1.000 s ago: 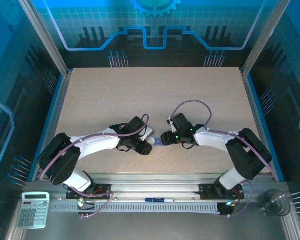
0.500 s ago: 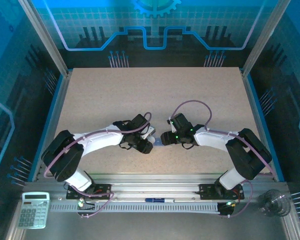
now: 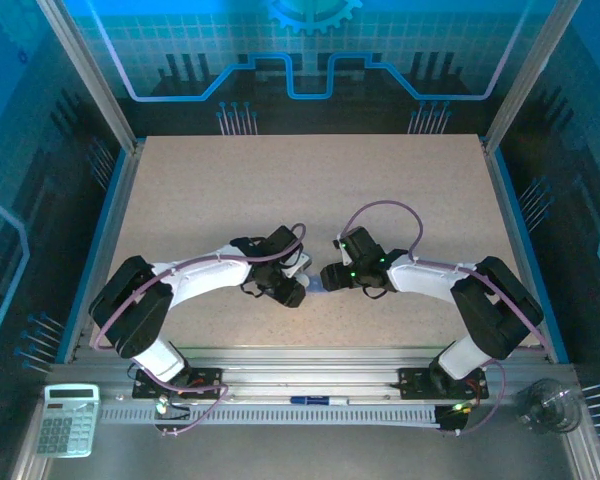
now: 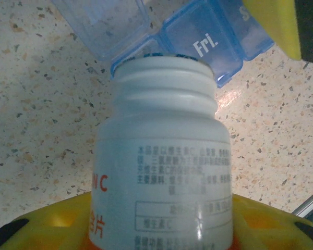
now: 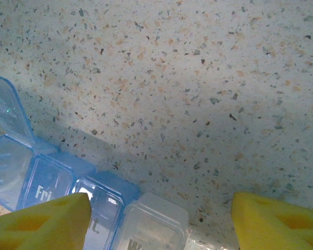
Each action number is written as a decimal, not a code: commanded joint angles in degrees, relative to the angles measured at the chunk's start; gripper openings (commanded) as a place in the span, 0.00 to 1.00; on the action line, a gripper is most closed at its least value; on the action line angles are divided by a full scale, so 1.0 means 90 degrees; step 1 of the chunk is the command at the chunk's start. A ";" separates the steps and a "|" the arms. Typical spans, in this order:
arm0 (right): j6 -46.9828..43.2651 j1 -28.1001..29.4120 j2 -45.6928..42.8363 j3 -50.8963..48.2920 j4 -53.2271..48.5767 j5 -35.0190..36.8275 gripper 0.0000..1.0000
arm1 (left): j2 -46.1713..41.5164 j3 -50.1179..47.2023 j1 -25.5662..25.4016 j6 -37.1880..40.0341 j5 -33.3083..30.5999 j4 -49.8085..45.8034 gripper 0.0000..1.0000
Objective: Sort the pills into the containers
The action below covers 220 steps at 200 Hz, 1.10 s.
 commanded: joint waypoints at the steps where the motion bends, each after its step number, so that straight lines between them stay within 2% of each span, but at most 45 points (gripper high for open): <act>1: 0.0090 0.0111 0.0103 -0.0076 0.0067 -0.0011 0.72 | 0.0128 0.0231 -0.0050 0.0018 -0.0054 -0.0316 0.00; 220: 0.0098 0.0133 0.0166 -0.0110 0.0116 -0.0014 0.72 | 0.0519 0.0867 -0.0053 0.0340 -0.0307 -0.1100 0.00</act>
